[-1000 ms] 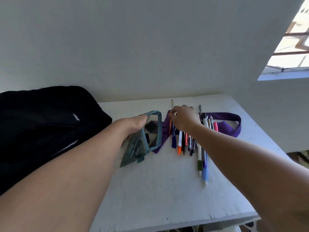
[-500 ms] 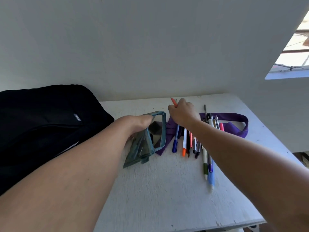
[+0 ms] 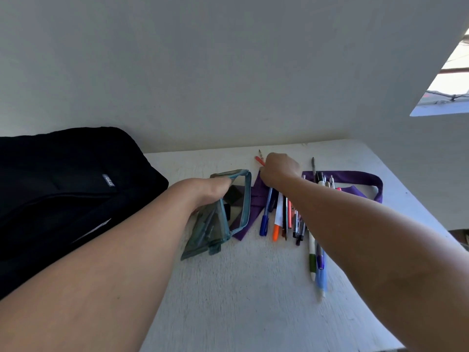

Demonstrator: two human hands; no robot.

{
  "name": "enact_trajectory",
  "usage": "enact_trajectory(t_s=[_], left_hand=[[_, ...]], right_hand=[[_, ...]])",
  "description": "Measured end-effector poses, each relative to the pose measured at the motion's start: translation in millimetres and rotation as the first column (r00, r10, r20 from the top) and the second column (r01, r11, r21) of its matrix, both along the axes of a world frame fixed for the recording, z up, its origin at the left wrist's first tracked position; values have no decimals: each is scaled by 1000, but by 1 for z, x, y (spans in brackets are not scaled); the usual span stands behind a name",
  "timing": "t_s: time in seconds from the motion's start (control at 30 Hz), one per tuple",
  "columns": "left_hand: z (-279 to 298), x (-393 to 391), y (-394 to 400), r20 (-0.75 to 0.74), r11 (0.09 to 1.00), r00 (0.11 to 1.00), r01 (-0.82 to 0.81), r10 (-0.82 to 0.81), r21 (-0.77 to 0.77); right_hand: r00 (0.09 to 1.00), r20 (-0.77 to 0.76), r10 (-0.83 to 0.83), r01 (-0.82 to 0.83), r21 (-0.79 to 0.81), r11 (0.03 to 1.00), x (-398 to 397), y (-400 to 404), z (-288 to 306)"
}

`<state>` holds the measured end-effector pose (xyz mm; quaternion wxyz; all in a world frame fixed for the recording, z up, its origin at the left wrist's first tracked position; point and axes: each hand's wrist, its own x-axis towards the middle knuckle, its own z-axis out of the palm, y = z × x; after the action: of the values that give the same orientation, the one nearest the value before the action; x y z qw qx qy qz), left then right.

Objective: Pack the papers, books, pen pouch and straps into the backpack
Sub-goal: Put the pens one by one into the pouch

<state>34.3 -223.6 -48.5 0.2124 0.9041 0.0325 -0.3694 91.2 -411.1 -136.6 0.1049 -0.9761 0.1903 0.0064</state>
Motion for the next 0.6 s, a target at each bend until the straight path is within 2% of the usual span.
enact_trajectory(t_s=[0.1, 0.2, 0.33, 0.4, 0.47, 0.5, 0.57, 0.6], left_hand=[[1, -2, -1, 4, 1000, 1000, 7, -7, -10], [4, -5, -1, 23, 1000, 1000, 20, -20, -11], [6, -8, 0, 40, 999, 999, 30, -29, -16], [6, -11, 1, 47, 999, 998, 30, -28, -41], [7, -13, 1, 55, 998, 998, 22, -19, -64], [8, -15, 1, 60, 998, 998, 13, -9, -63], [9, -16, 3, 76, 998, 997, -9, 14, -59], [8, -15, 3, 83, 998, 996, -14, 19, -65]], right_hand=[[999, -33, -26, 27, 29, 999, -2, 2, 5], [997, -4, -75, 75, 86, 993, -6, 3, 9], [975, 179, -133, 96, 204, 974, -12, 4, 18], [930, 319, -181, 58, 360, 931, -17, 10, 25], [874, 406, -268, -28, 592, 805, -24, 23, 32], [855, 401, -330, -61, 709, 703, -28, 31, 36], [865, 284, -414, -83, 895, 439, -40, 51, 36], [882, 220, -418, -63, 932, 358, -48, 61, 33]])
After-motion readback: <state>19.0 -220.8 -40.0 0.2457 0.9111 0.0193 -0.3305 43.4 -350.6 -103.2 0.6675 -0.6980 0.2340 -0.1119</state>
